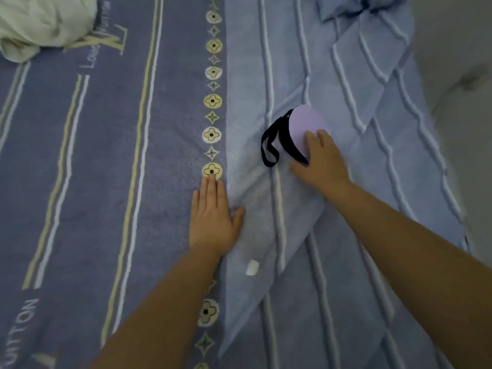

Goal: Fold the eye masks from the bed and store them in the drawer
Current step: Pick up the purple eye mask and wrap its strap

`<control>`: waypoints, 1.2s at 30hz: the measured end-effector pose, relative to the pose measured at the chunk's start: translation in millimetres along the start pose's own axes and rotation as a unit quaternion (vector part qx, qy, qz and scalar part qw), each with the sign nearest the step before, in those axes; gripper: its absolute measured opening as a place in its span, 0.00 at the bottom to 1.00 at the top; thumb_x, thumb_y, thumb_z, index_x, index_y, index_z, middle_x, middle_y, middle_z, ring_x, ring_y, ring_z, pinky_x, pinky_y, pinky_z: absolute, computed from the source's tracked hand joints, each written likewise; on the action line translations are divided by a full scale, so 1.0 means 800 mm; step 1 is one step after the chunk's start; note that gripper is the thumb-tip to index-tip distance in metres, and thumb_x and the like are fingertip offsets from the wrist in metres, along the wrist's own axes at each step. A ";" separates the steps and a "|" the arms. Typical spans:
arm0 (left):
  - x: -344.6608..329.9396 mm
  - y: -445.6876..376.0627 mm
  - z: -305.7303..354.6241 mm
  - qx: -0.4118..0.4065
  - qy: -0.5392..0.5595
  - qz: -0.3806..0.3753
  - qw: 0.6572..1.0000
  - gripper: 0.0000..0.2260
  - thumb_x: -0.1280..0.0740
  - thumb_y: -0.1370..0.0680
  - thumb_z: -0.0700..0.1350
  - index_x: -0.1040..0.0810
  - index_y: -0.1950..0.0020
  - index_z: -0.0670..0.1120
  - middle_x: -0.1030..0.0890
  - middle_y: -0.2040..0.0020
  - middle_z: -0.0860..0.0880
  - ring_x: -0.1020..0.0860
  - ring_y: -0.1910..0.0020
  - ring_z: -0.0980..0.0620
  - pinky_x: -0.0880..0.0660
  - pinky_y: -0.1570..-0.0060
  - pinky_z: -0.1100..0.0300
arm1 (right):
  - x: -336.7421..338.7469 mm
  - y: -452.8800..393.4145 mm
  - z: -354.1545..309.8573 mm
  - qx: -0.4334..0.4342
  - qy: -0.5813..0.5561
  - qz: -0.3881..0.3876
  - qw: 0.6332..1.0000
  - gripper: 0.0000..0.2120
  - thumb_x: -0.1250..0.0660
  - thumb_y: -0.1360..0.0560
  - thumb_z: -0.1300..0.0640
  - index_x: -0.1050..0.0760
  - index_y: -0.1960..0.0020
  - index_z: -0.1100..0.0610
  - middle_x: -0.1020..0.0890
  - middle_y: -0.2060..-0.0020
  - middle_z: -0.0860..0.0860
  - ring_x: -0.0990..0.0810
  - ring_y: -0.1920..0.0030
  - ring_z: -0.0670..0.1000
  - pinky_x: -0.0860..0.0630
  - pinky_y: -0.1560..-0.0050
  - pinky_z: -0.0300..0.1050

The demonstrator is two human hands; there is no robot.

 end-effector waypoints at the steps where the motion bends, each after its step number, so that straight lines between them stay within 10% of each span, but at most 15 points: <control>1: -0.002 0.001 0.000 0.001 -0.006 0.019 1.000 0.33 0.54 0.25 0.61 0.54 0.28 0.40 0.51 0.24 0.41 0.56 0.25 0.45 0.61 0.28 0.52 | -0.009 -0.006 0.005 0.022 0.013 -0.018 1.000 0.29 0.34 0.28 0.55 0.41 0.31 0.62 0.43 0.28 0.63 0.42 0.30 0.62 0.40 0.31 0.55; 8: 0.007 -0.002 0.001 -0.006 -0.001 0.057 0.998 0.36 0.58 0.30 0.61 0.47 0.29 0.39 0.45 0.25 0.39 0.49 0.26 0.44 0.58 0.29 0.52 | -0.008 -0.015 0.007 0.152 0.027 0.053 0.987 0.18 0.39 0.32 0.67 0.28 0.42 0.70 0.28 0.39 0.70 0.32 0.37 0.69 0.35 0.37 0.61; 14: 0.013 0.002 0.003 0.010 0.007 0.057 0.998 0.33 0.56 0.28 0.58 0.43 0.30 0.37 0.41 0.27 0.37 0.45 0.27 0.41 0.52 0.27 0.49 | 0.031 0.038 -0.004 0.241 0.020 0.139 0.960 0.10 0.39 0.36 0.72 0.22 0.58 0.69 0.17 0.65 0.67 0.18 0.66 0.66 0.20 0.67 0.53; 19: 0.036 0.044 0.036 0.007 0.142 0.116 0.983 0.13 0.40 0.26 0.45 0.22 0.55 0.35 0.21 0.59 0.35 0.24 0.57 0.40 0.31 0.55 0.56 | 0.033 0.131 -0.001 0.282 -0.019 0.154 0.947 0.05 0.32 0.33 0.65 0.20 0.61 0.67 0.15 0.67 0.62 0.18 0.65 0.61 0.21 0.64 0.46; 25: -0.007 0.113 0.090 0.211 0.513 -0.120 0.823 0.14 0.36 0.24 0.39 0.27 0.71 0.44 0.23 0.72 0.43 0.28 0.68 0.48 0.29 0.64 0.60 | 0.014 0.249 0.000 0.307 -0.063 0.070 0.947 0.11 0.38 0.26 0.63 0.20 0.59 0.68 0.15 0.63 0.62 0.20 0.58 0.56 0.30 0.52 0.43; 32: 0.159 0.135 0.154 0.010 0.362 -0.147 0.921 0.10 0.41 0.23 0.36 0.29 0.62 0.46 0.30 0.66 0.48 0.32 0.68 0.53 0.36 0.68 0.65 | 0.134 0.264 -0.003 0.129 -0.231 0.092 0.960 0.14 0.38 0.26 0.65 0.29 0.42 0.69 0.22 0.48 0.65 0.23 0.47 0.59 0.27 0.47 0.43; 36: 0.315 0.164 0.206 -0.099 0.259 -0.093 0.956 0.12 0.45 0.22 0.35 0.30 0.63 0.45 0.27 0.63 0.47 0.31 0.60 0.48 0.34 0.64 0.66 | 0.245 0.268 -0.082 0.135 -0.420 -0.047 0.896 0.27 0.43 0.27 0.75 0.39 0.38 0.49 0.24 0.52 0.49 0.21 0.57 0.45 0.25 0.54 0.30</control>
Point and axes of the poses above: each hand's wrist, its own y-axis away from the middle knuckle, its own x-axis out of the back of the hand, z = x × y, the point moved 7 cm from there along -y, towards the middle knuckle
